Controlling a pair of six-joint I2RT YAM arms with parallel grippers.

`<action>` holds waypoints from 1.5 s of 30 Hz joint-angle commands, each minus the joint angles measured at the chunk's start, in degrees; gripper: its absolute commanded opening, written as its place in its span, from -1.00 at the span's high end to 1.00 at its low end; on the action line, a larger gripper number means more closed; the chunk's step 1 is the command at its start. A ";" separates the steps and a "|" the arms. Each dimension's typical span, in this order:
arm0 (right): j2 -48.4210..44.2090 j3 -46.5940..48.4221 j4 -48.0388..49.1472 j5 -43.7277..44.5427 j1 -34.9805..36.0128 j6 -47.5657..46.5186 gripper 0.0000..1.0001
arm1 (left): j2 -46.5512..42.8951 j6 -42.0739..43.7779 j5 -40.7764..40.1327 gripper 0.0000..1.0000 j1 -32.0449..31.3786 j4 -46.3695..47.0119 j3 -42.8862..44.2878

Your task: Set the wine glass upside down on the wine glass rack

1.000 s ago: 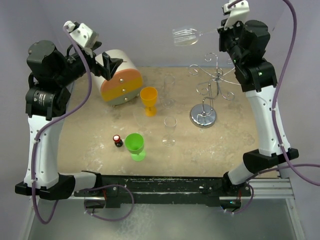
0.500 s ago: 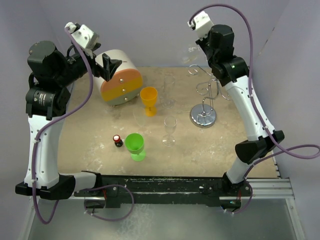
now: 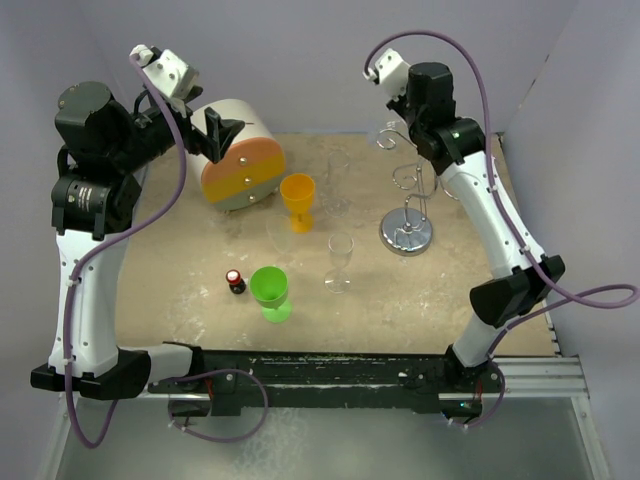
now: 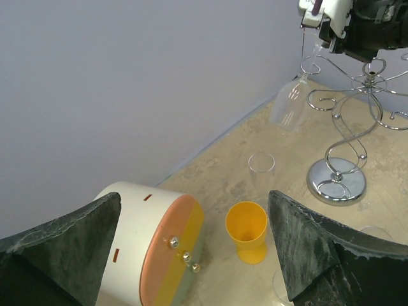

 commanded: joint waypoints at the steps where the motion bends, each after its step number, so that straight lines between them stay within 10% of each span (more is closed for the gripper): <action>1: -2.85 -0.33 1.17 -0.42 0.38 -1.40 1.00 | -1.09 0.85 1.27 -0.98 0.48 1.73 0.21; 45: -3.86 -8.12 14.75 11.92 0.33 -18.19 1.00 | -1.41 0.90 1.98 -0.98 0.50 1.67 0.18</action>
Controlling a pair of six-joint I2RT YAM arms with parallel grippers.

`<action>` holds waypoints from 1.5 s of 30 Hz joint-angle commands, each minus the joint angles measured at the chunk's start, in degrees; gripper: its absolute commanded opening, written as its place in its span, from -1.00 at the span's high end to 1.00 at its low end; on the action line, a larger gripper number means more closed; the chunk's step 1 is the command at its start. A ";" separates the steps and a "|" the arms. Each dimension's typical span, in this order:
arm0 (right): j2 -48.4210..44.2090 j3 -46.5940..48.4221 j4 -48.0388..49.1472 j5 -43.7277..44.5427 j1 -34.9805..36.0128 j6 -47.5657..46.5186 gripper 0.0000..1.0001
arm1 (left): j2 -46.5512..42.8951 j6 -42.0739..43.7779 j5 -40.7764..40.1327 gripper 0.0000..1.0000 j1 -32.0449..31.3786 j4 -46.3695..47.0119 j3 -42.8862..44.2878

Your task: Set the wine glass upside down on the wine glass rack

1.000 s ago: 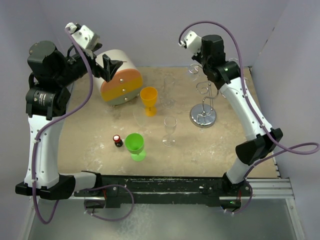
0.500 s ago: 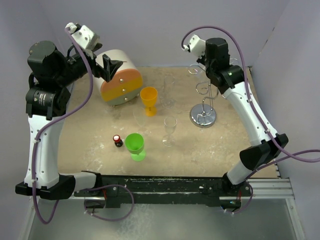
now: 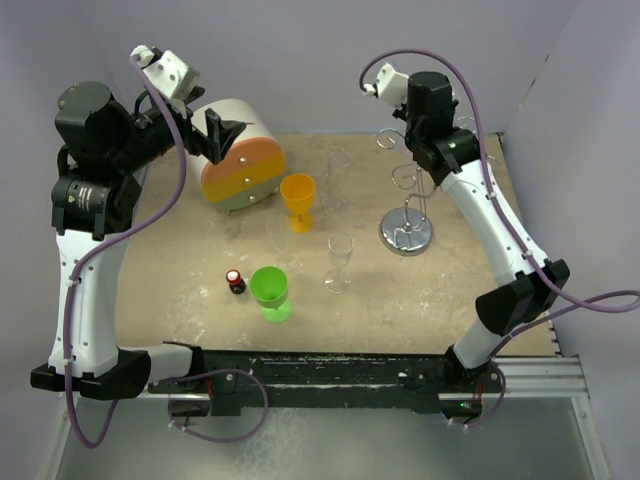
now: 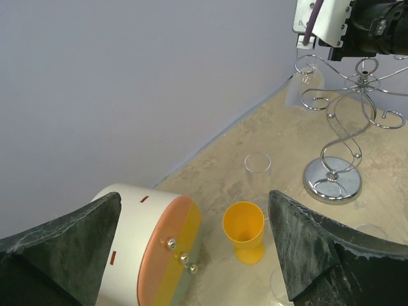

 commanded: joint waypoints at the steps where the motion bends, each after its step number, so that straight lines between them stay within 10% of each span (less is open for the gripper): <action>1: 0.08 0.39 8.34 3.91 -0.06 -3.53 1.00 | -1.41 0.95 0.77 -0.98 0.47 1.66 0.23; 45: 6.69 2.92 6.55 3.32 2.45 -1.46 1.00 | -2.13 0.57 3.36 -0.98 0.64 1.96 -0.28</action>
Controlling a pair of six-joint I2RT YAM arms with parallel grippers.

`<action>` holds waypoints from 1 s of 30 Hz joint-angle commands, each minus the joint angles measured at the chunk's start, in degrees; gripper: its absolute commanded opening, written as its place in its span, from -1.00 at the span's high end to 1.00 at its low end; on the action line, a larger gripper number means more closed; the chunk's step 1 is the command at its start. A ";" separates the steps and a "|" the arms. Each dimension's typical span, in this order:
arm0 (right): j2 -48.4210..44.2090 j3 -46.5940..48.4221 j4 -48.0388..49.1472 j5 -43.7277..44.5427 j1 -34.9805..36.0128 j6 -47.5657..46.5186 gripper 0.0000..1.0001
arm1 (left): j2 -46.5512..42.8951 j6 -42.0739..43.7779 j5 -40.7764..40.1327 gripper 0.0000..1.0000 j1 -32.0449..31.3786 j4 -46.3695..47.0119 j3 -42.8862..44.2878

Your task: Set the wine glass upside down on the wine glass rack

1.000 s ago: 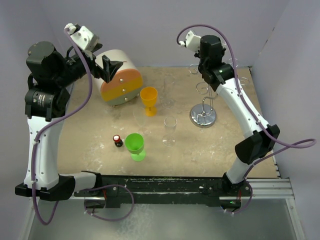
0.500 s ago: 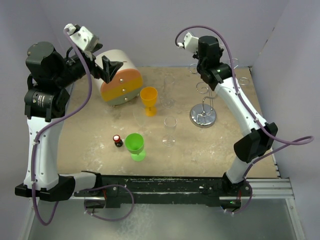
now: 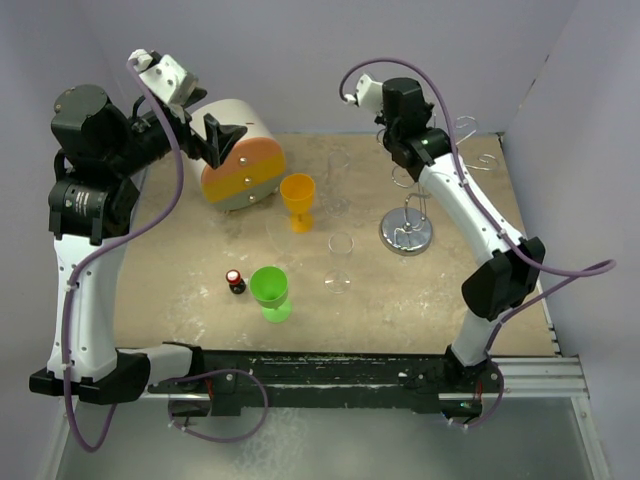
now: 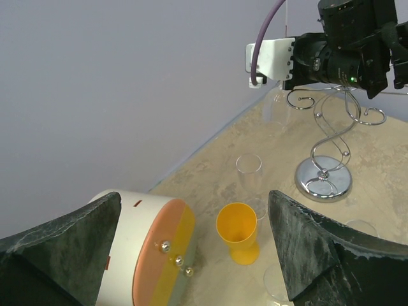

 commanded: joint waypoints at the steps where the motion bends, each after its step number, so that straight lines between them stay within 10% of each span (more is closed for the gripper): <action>1: -0.13 3.22 1.00 1.28 0.91 1.63 1.00 | -1.18 0.66 1.20 -0.98 0.60 1.96 0.07; 30: -0.31 4.27 -5.34 0.86 2.16 7.37 0.96 | -0.48 0.17 2.13 -0.98 0.60 2.16 0.58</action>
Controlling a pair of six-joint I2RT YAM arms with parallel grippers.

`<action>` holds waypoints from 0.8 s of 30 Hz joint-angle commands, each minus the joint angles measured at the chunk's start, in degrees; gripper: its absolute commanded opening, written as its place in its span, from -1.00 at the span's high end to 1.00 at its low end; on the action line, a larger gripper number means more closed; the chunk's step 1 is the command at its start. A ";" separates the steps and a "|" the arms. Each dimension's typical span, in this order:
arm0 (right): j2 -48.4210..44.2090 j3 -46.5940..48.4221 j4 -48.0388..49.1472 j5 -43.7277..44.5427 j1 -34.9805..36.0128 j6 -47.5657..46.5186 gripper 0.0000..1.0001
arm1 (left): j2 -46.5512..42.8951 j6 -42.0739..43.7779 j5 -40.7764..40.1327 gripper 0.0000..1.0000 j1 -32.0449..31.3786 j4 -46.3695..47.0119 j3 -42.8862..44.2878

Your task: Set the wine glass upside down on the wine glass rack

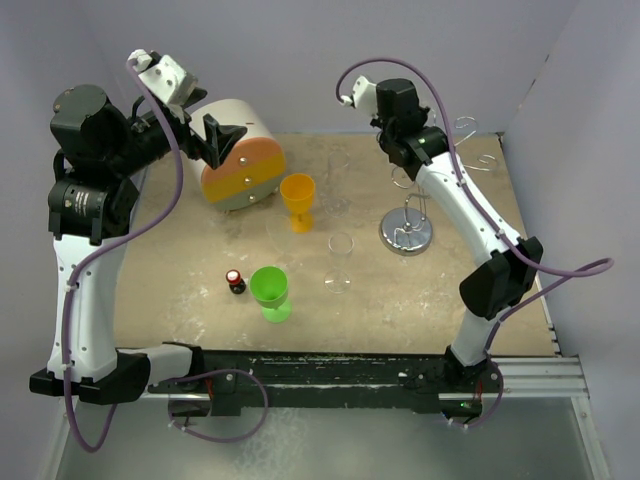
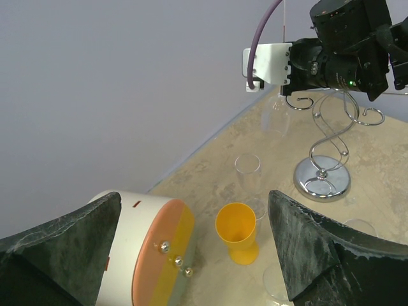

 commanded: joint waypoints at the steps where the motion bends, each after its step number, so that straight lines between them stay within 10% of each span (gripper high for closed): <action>1: -1.51 1.66 0.91 1.08 0.57 2.76 0.96 | -0.35 0.21 1.44 -0.98 0.38 2.19 0.62; 24: -2.35 0.96 -1.51 0.59 1.68 6.21 0.87 | -0.86 0.67 1.38 -0.98 0.38 1.88 0.15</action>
